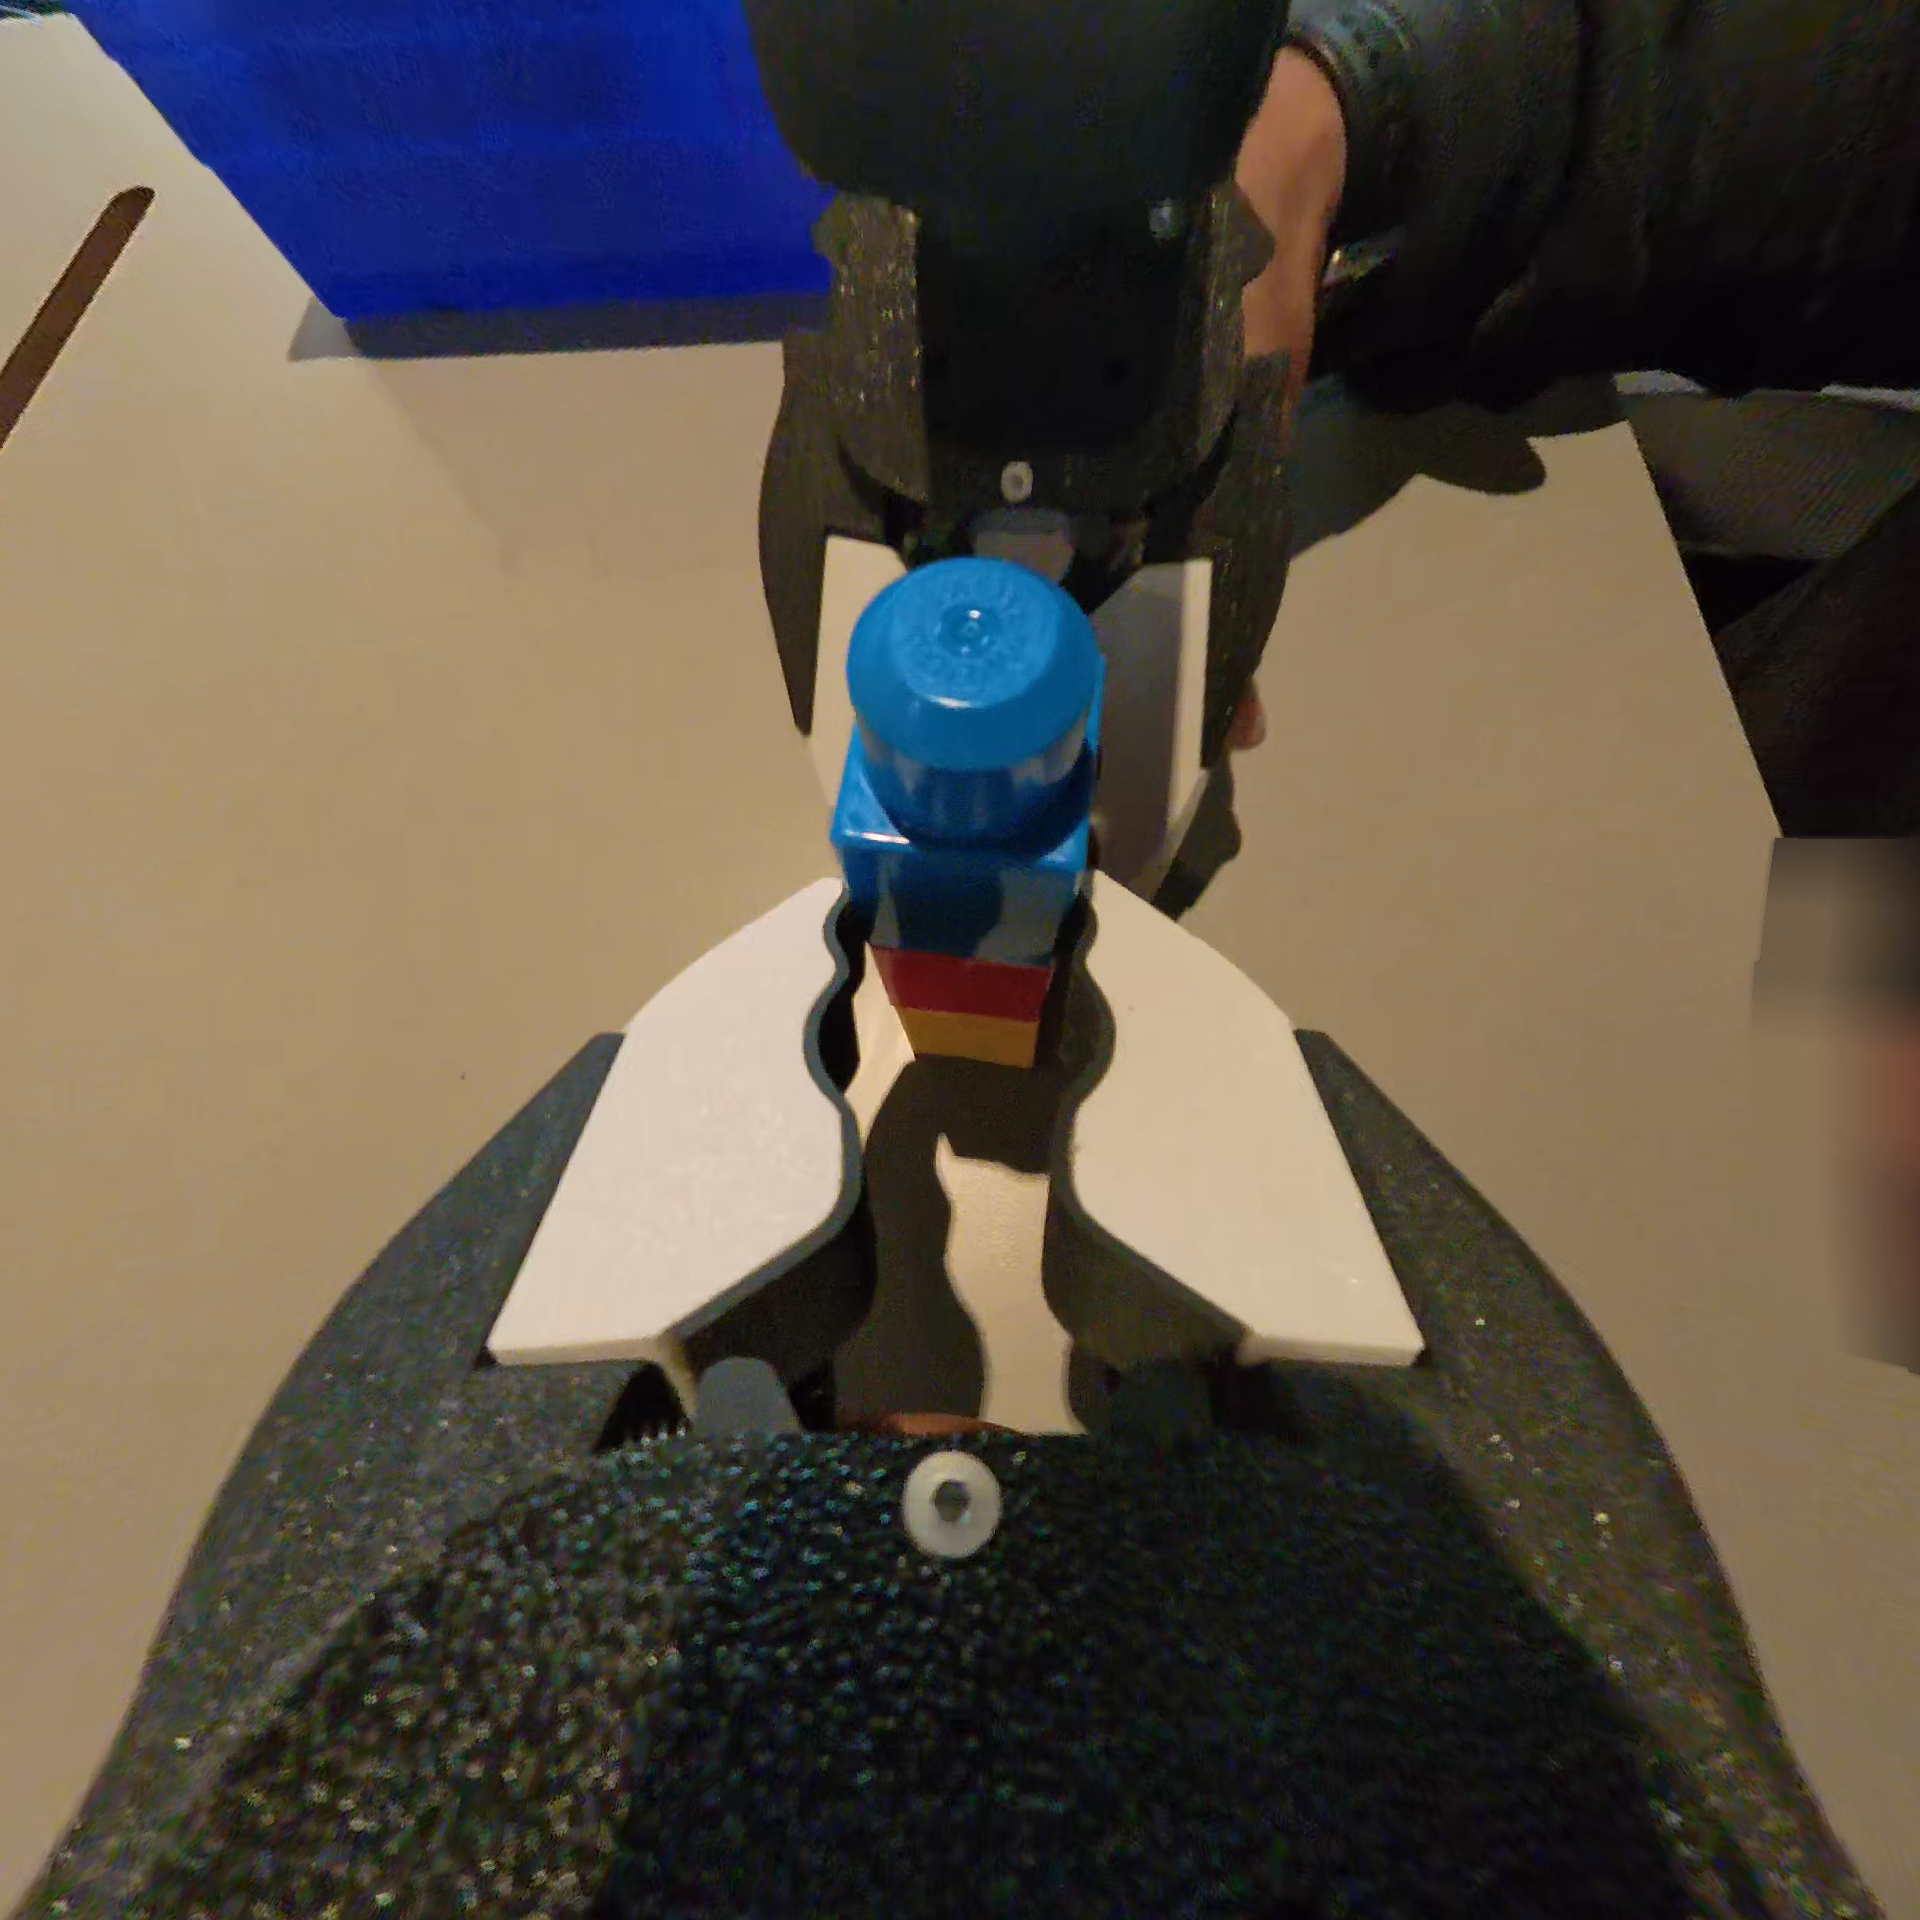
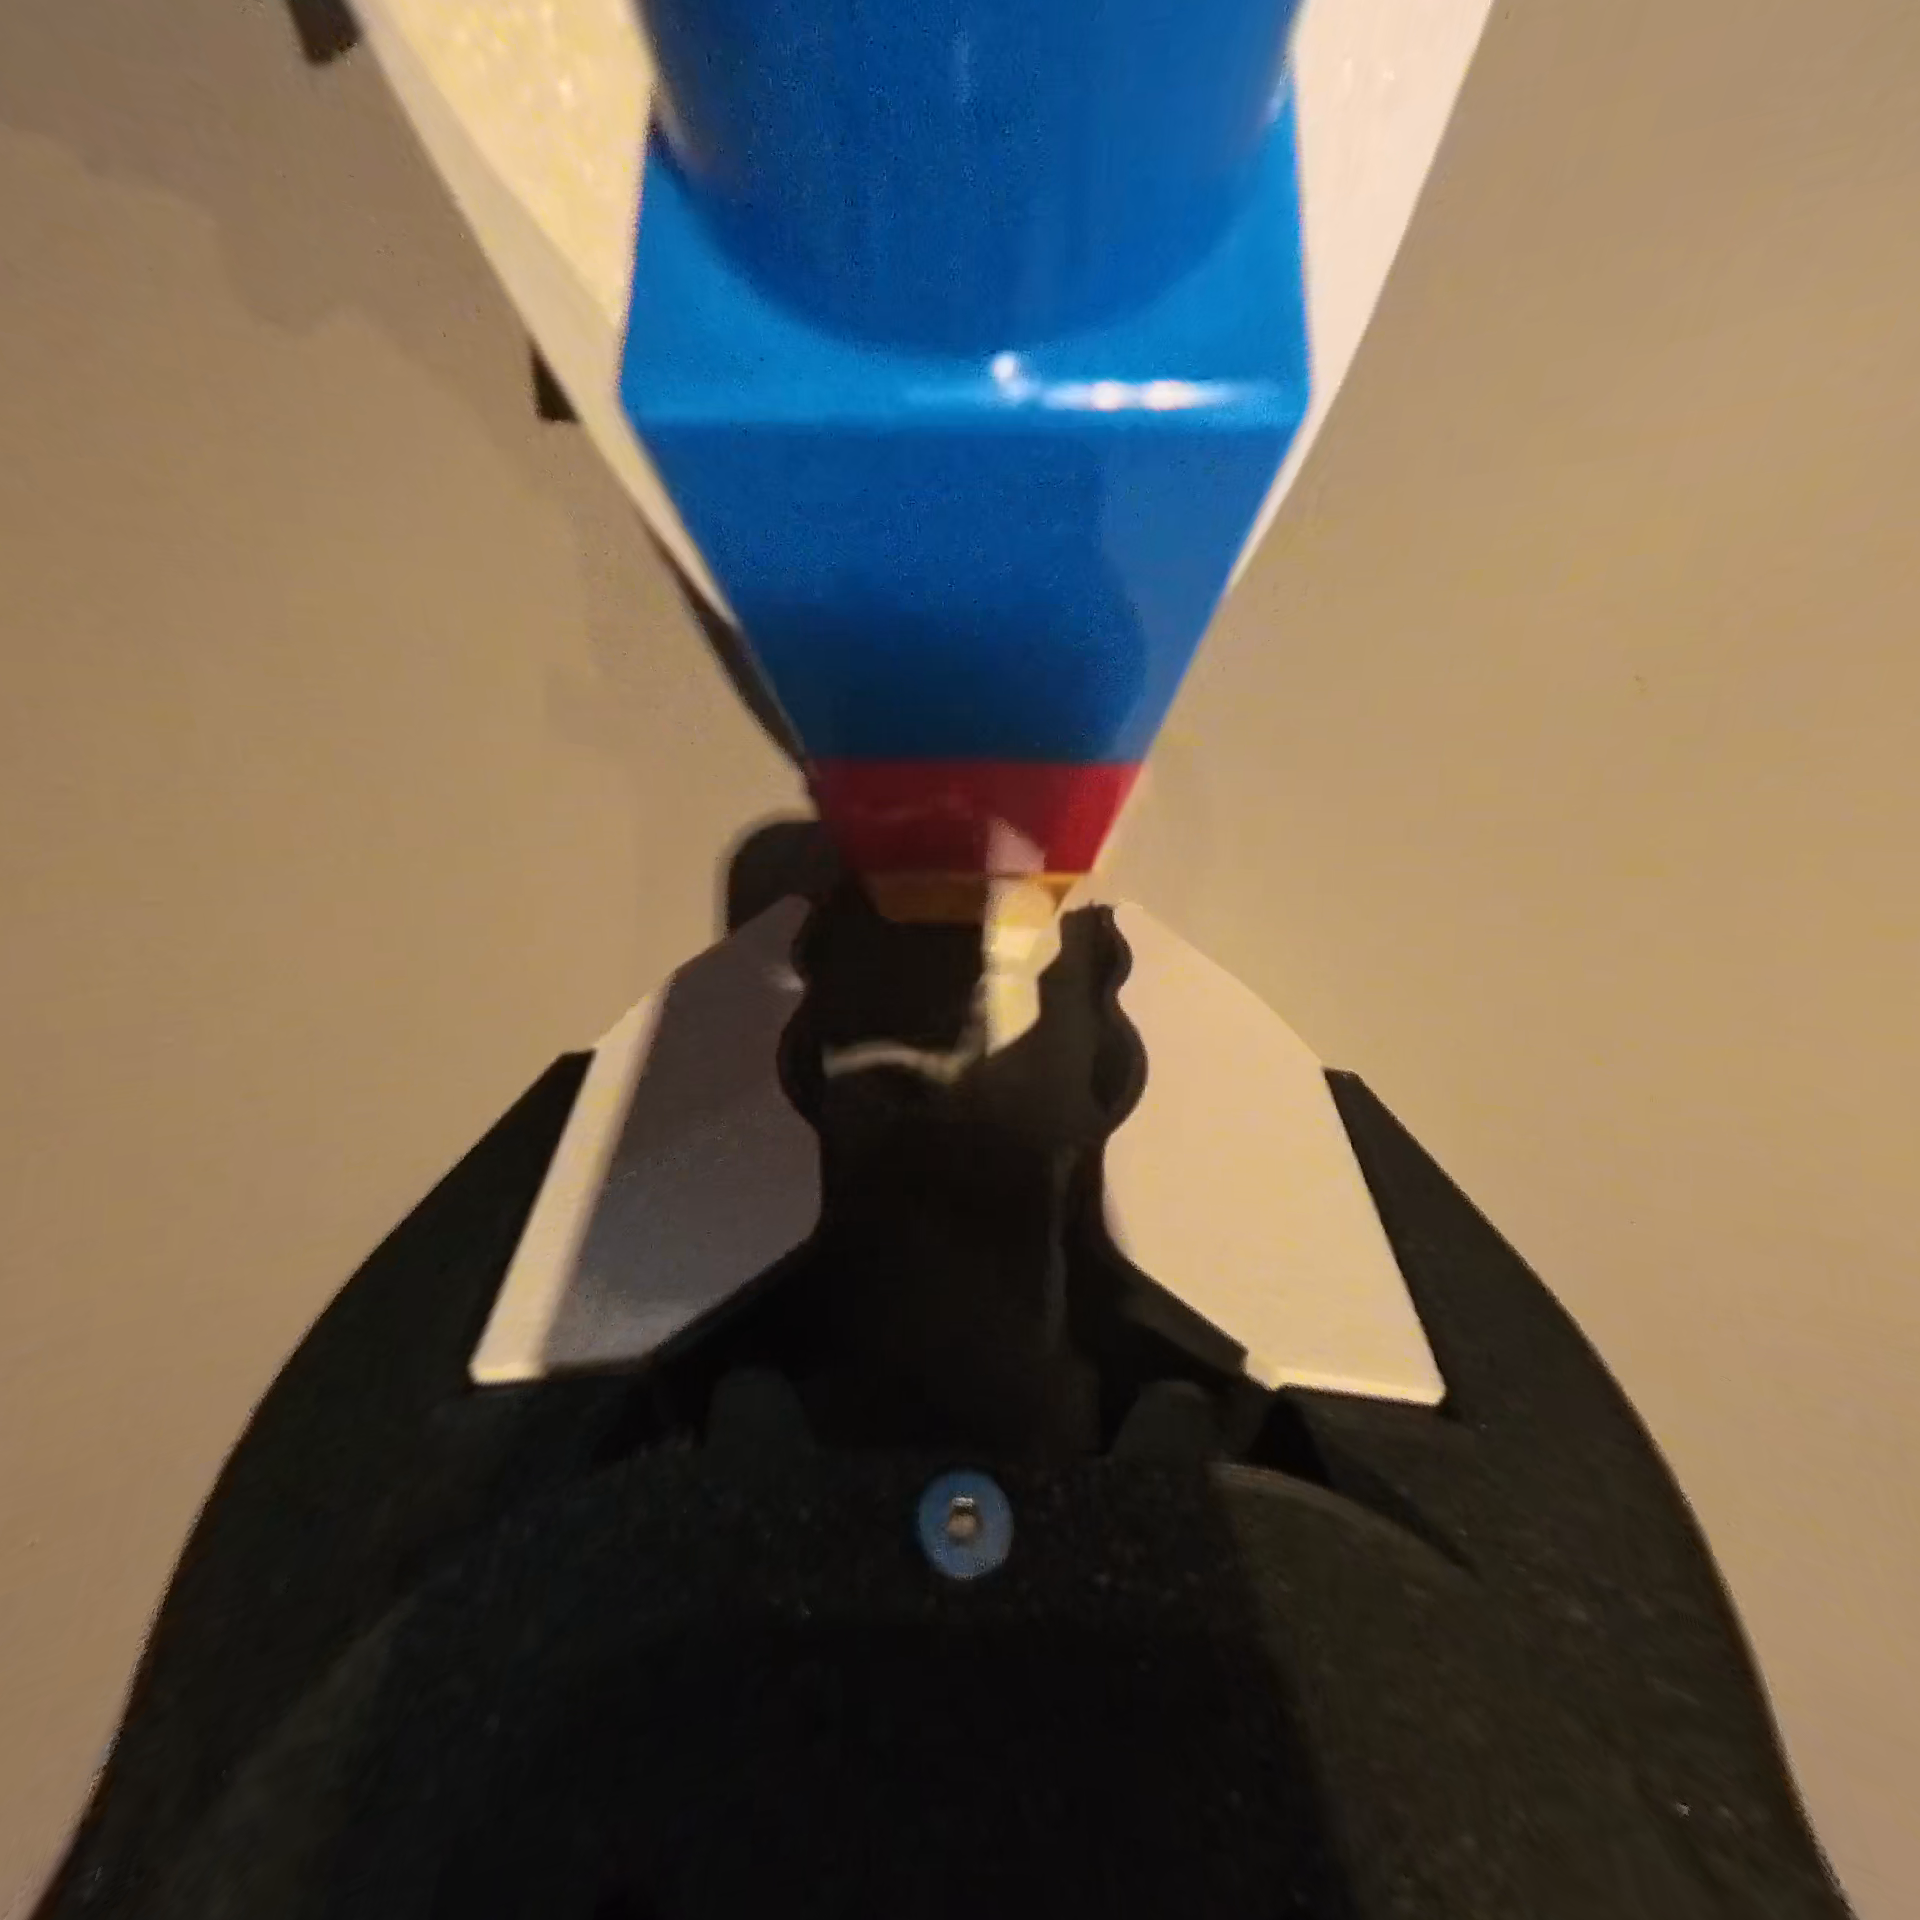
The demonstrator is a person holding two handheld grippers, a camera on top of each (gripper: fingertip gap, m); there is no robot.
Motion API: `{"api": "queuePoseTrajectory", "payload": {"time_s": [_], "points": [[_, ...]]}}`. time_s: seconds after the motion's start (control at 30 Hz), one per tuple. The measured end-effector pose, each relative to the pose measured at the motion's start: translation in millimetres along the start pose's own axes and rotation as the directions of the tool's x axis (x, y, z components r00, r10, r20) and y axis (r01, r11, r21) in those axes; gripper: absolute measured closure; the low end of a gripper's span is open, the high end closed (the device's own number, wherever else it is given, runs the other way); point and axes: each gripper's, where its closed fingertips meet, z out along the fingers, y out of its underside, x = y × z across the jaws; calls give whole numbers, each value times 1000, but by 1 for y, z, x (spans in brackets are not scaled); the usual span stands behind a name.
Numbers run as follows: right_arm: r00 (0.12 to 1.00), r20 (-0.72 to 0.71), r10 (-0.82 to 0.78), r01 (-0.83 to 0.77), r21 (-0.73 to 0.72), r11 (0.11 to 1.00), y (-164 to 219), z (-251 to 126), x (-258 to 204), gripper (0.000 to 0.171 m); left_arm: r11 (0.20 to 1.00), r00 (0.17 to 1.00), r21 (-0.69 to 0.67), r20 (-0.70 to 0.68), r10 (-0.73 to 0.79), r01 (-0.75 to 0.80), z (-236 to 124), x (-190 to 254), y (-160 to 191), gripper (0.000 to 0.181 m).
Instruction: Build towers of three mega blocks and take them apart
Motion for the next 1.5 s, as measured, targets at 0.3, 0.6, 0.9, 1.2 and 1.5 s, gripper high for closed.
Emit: {"api": "queuePoseTrajectory", "payload": {"time_s": [0.3, 0.6, 0.9, 1.2, 1.5], "points": [[1000, -6, -9, 10, 237, 971, -39, -25, -1, 122, 999, 1000, -37, 16, 21, -20, 1, 0, 0, 145], [1000, -6, 11, -9, 230, 973, -37, -22, 2, 135, 999, 1000, -37, -7, -2, 2, 2, 0, 1, 145], [1000, 2, 4, -5, 219, 976, -36, -21, 2, 134, 1000, 999, 16, -29, 16, -15, 3, 0, 1, 145], [997, 32, 66, -72, 255, 964, -30, -11, 2, 134, 991, 999, 135, -48, -11, 17, 11, 1, 9, 146], [997, -71, 22, -7, 208, 978, -28, -5, 4, 115, 999, 999, 21, -10, 32, -32, 19, -1, 38, 135]]}}
